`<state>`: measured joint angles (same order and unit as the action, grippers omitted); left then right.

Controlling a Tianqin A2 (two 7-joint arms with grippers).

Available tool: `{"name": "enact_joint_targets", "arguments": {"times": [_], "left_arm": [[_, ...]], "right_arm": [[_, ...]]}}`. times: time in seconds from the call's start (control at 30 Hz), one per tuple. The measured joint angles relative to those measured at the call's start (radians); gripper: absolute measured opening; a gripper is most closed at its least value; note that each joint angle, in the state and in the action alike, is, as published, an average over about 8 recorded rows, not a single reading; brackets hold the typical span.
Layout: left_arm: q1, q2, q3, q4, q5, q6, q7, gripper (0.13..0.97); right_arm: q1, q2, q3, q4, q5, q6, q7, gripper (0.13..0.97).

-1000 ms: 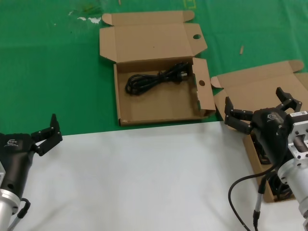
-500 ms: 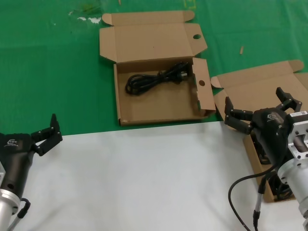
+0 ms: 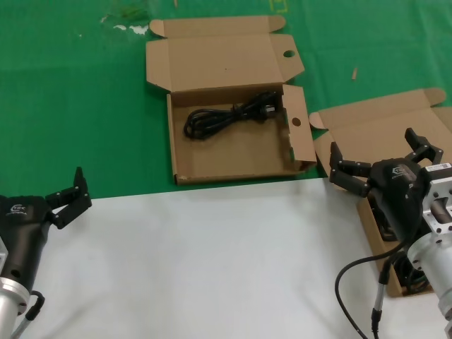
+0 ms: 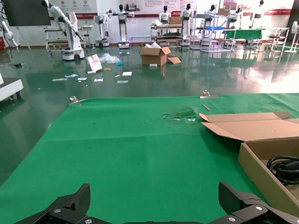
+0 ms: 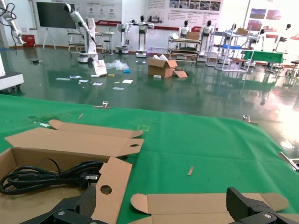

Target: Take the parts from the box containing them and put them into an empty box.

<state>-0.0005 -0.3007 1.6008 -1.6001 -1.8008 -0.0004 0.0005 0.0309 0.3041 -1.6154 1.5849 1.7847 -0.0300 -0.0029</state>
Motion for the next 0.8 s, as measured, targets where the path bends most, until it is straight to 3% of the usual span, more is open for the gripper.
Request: {"name": "enact_joint_targets", "arguments": {"times": [0.8], "left_arm": [[0.0,0.0,0.0,0.0,0.0,0.0,0.0,0.966]], "right_arm": [[0.0,0.0,0.0,0.0,0.0,0.0,0.0,0.966]]}}
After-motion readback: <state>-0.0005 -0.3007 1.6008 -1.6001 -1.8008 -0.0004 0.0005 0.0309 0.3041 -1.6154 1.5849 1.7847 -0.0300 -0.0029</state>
